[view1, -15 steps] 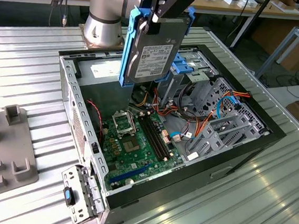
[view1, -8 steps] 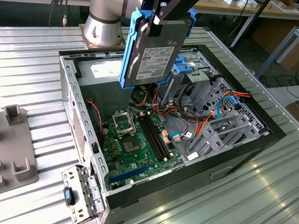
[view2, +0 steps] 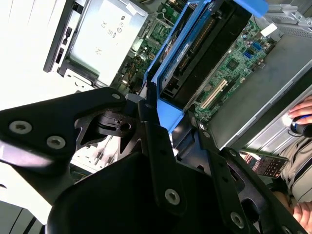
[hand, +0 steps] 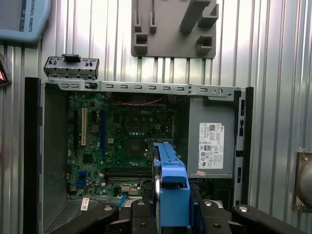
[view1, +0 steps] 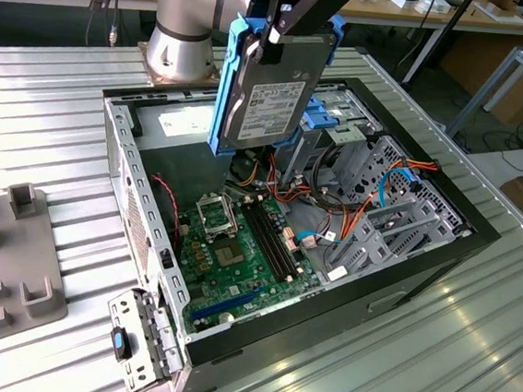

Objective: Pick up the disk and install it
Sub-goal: 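Pick up the disk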

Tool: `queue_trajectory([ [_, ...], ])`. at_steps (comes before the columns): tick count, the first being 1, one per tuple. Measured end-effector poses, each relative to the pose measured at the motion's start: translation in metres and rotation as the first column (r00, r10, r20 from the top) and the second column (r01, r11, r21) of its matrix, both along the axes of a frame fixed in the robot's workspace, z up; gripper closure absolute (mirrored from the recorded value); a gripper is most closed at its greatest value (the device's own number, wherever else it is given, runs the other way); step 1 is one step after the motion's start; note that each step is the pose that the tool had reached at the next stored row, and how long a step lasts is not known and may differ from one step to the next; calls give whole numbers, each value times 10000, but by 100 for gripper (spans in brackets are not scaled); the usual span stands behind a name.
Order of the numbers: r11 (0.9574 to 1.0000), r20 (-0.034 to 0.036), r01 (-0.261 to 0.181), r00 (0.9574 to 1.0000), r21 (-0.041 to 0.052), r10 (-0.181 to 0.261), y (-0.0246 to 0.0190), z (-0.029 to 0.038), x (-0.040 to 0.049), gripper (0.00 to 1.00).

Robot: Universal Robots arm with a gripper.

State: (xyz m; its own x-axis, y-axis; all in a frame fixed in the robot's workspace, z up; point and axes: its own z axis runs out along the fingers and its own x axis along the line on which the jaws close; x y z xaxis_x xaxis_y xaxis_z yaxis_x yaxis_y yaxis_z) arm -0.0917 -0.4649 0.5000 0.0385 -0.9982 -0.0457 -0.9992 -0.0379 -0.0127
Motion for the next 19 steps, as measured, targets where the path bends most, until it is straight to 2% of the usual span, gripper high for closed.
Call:
queue_trajectory([
  [9,10000,0,0,10000,1,0,-86,0,0,64],
  [15,10000,0,1,10000,0,-1,-89,0,1,64],
  [19,10000,0,0,10000,1,0,-89,-1,85,64],
])
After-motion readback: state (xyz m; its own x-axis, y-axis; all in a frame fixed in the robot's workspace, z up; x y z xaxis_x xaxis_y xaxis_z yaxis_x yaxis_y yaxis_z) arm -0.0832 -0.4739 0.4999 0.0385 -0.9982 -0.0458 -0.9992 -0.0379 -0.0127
